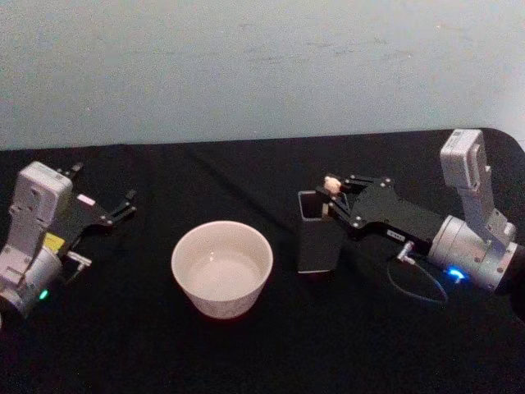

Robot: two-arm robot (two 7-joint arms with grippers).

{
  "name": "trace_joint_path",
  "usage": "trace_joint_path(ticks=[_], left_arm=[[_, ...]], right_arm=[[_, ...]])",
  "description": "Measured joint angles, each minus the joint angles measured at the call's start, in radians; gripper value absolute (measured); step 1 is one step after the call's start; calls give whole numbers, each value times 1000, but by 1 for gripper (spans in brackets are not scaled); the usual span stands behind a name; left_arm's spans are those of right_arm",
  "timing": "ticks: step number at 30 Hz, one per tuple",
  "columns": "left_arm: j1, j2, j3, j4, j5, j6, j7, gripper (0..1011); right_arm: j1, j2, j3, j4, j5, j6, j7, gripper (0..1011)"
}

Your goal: Pick up the stirring spoon with one hand, stir inside the cup, then place it back in its original position.

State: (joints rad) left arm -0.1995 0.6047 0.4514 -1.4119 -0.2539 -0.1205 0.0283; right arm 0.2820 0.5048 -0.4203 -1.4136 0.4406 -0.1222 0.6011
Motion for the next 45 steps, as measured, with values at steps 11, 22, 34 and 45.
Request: trace_joint_path(ticks=[11,22,34,45], left_arm=[[0,0,0,0,0,0,0,1001],[0,0,0,0,0,0,0,1001],[0,0,0,0,0,0,0,1001],[0,0,0,0,0,0,0,1001]], right_arm=[[0,1,0,0,4,0,2,213],[1,1,1,-1,6,0,4,507],[1,1,1,-1,8,0,5,879],[1,-3,11,-7,18,-3,5,1000]])
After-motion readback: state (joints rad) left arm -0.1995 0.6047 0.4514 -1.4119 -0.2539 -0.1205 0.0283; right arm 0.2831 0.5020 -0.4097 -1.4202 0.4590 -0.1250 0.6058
